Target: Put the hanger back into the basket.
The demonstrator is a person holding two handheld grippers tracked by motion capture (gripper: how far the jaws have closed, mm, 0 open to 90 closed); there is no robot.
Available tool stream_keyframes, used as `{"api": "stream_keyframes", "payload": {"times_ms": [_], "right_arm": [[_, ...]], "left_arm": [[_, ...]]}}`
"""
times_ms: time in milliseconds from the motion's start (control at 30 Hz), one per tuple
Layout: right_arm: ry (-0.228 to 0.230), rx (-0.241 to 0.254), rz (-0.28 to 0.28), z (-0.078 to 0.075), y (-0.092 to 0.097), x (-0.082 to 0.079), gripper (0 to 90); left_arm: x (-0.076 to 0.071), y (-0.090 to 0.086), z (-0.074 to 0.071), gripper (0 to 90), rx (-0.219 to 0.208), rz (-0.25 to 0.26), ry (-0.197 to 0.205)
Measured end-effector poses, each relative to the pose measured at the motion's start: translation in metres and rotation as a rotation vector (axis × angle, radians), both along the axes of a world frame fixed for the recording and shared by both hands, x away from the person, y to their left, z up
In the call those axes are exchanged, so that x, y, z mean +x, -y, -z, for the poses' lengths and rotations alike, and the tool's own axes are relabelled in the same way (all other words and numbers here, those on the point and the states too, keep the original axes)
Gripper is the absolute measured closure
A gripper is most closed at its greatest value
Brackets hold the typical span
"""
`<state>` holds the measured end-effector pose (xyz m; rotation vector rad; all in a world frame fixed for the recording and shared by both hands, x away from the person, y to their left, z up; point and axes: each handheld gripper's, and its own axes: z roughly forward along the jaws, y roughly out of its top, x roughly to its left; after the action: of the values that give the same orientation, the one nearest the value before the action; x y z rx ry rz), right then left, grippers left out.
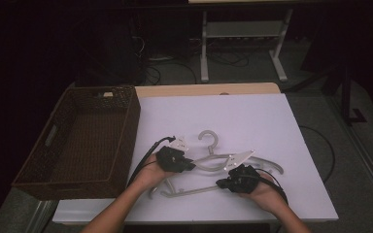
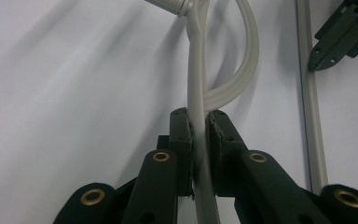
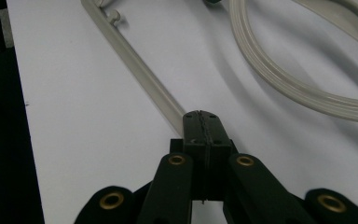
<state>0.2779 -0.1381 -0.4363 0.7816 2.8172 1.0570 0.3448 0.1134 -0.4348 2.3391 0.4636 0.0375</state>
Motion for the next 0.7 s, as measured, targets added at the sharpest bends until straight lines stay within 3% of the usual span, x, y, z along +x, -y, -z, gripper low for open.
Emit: {"api": "stream_keyframes", "payload": {"times_ms": [67,267,400,667,700], "right_arm": [[-0.019,0.026,0.007,-0.002,0.0,-0.001,89.5],[-0.002,0.075,0.012,-0.01,0.005,-0.002,86.1],[0.016,0.113,0.042,-0.017,0.01,-0.002,72.0],[0.066,0.187,0.111,-0.031,0.021,-0.004,41.4],[0.074,0.199,0.115,-0.032,0.023,-0.004,39.1]], "left_arm": [[0.0,0.0,-0.001,82.1,-0.002,-0.008,0.003],[-0.001,0.0,-0.003,82.4,-0.01,-0.018,0.008],[0.0,-0.003,-0.006,82.6,0.006,-0.014,0.016],[0.001,-0.008,-0.012,82.8,-0.008,-0.055,0.015],[0.001,-0.008,-0.014,82.8,0.007,-0.047,0.024]]}}
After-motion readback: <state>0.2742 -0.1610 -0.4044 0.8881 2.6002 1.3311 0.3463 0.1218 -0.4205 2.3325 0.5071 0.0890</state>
